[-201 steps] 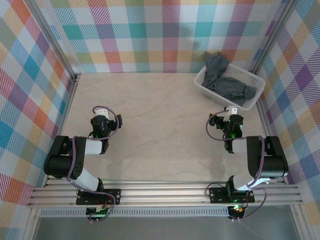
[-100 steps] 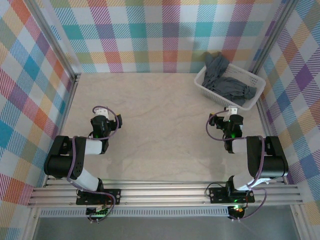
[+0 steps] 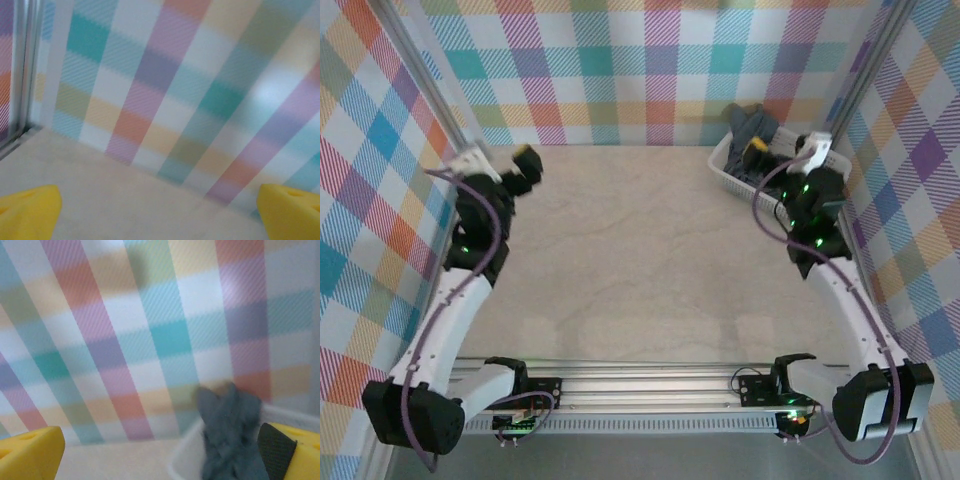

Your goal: Fold and stack the t-shirts

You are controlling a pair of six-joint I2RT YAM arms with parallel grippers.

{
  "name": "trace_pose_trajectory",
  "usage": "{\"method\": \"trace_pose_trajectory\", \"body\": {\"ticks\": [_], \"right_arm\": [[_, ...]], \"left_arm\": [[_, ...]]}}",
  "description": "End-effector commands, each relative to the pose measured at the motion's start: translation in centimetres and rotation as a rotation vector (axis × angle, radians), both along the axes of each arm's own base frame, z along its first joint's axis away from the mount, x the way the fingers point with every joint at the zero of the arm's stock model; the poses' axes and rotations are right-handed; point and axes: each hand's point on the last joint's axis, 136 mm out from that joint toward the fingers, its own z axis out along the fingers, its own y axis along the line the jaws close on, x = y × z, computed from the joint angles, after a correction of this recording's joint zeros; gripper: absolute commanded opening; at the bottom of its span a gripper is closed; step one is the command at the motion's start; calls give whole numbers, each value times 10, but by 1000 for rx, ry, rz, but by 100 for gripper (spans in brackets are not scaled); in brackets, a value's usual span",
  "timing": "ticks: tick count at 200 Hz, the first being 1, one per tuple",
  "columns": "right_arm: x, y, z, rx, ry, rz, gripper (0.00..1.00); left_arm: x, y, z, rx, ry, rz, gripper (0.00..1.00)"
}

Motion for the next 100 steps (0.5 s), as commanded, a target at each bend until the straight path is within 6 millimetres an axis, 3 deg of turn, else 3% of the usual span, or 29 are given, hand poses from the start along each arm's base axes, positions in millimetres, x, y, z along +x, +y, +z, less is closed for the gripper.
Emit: {"method": "trace_pose_trajectory", "body": {"ticks": [1,8,22,49,73,100], "right_arm": [[47,4,-72,144,379,10,100],[66,-3,-76,144,475,-47,97],[102,-15,-103,132,666,-131,95],[162,-39,-161,178,846,-192,86],[196,-58,-201,246,904,-206,84],[218,-64,-256,248,991,-186,86]], "left_arm": [[12,-23,-68,-222,356,-108,100],[21,-41,-65,-237,395,-177,100],[31,-78,-61,-240,457,-298,97],[27,-136,-56,-217,480,-469,95],[19,-165,-66,-204,519,-544,95],[13,-176,-86,-191,560,-567,95]]}}
